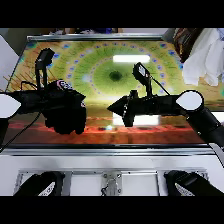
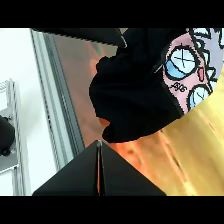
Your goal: Fold the clothes and pants, and hang the long-sleeved shirts on hangers.
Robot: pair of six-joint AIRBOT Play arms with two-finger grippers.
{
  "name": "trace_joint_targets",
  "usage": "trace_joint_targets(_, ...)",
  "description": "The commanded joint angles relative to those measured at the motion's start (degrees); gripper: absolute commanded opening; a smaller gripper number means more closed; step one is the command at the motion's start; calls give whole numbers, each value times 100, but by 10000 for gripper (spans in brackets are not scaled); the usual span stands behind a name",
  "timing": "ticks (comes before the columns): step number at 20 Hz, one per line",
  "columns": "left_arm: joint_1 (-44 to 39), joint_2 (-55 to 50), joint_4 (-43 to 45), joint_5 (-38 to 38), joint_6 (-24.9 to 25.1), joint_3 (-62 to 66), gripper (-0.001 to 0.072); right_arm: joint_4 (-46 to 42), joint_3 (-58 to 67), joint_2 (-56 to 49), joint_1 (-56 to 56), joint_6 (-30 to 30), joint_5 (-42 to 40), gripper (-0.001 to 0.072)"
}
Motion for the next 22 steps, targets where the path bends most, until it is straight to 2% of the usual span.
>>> trace_joint_targets(1,-4,4,2,2,0,-2,21,0,-2,-2,7,2,2,19)
trace_joint_targets(8,-4,4,22,44,22,-2,22,0,-2,-4,7,2,2,20)
trace_joint_targets(9,2,4,118,195,197,-2,208,0,-2,-4,7,2,2,19)
trace_joint_targets(10,35,4,385,374,256,-2,692,0,-2,-4,7,2,2,19)
trace_joint_targets(12,254,-57,1189,782,232,0,699,0,-2,-2,4,2,2,19)
trace_joint_targets(14,710,-363,1971,817,-116,-2,699,0,-2,-2,9,2,2,19)
trace_joint_targets(18,1622,-1530,2151,767,-151,-2,698,0,-2,-2,9,2,2,19)
trace_joint_targets(22,1978,-2780,2162,940,-262,-2,698,0,-2,-4,9,2,2,19)
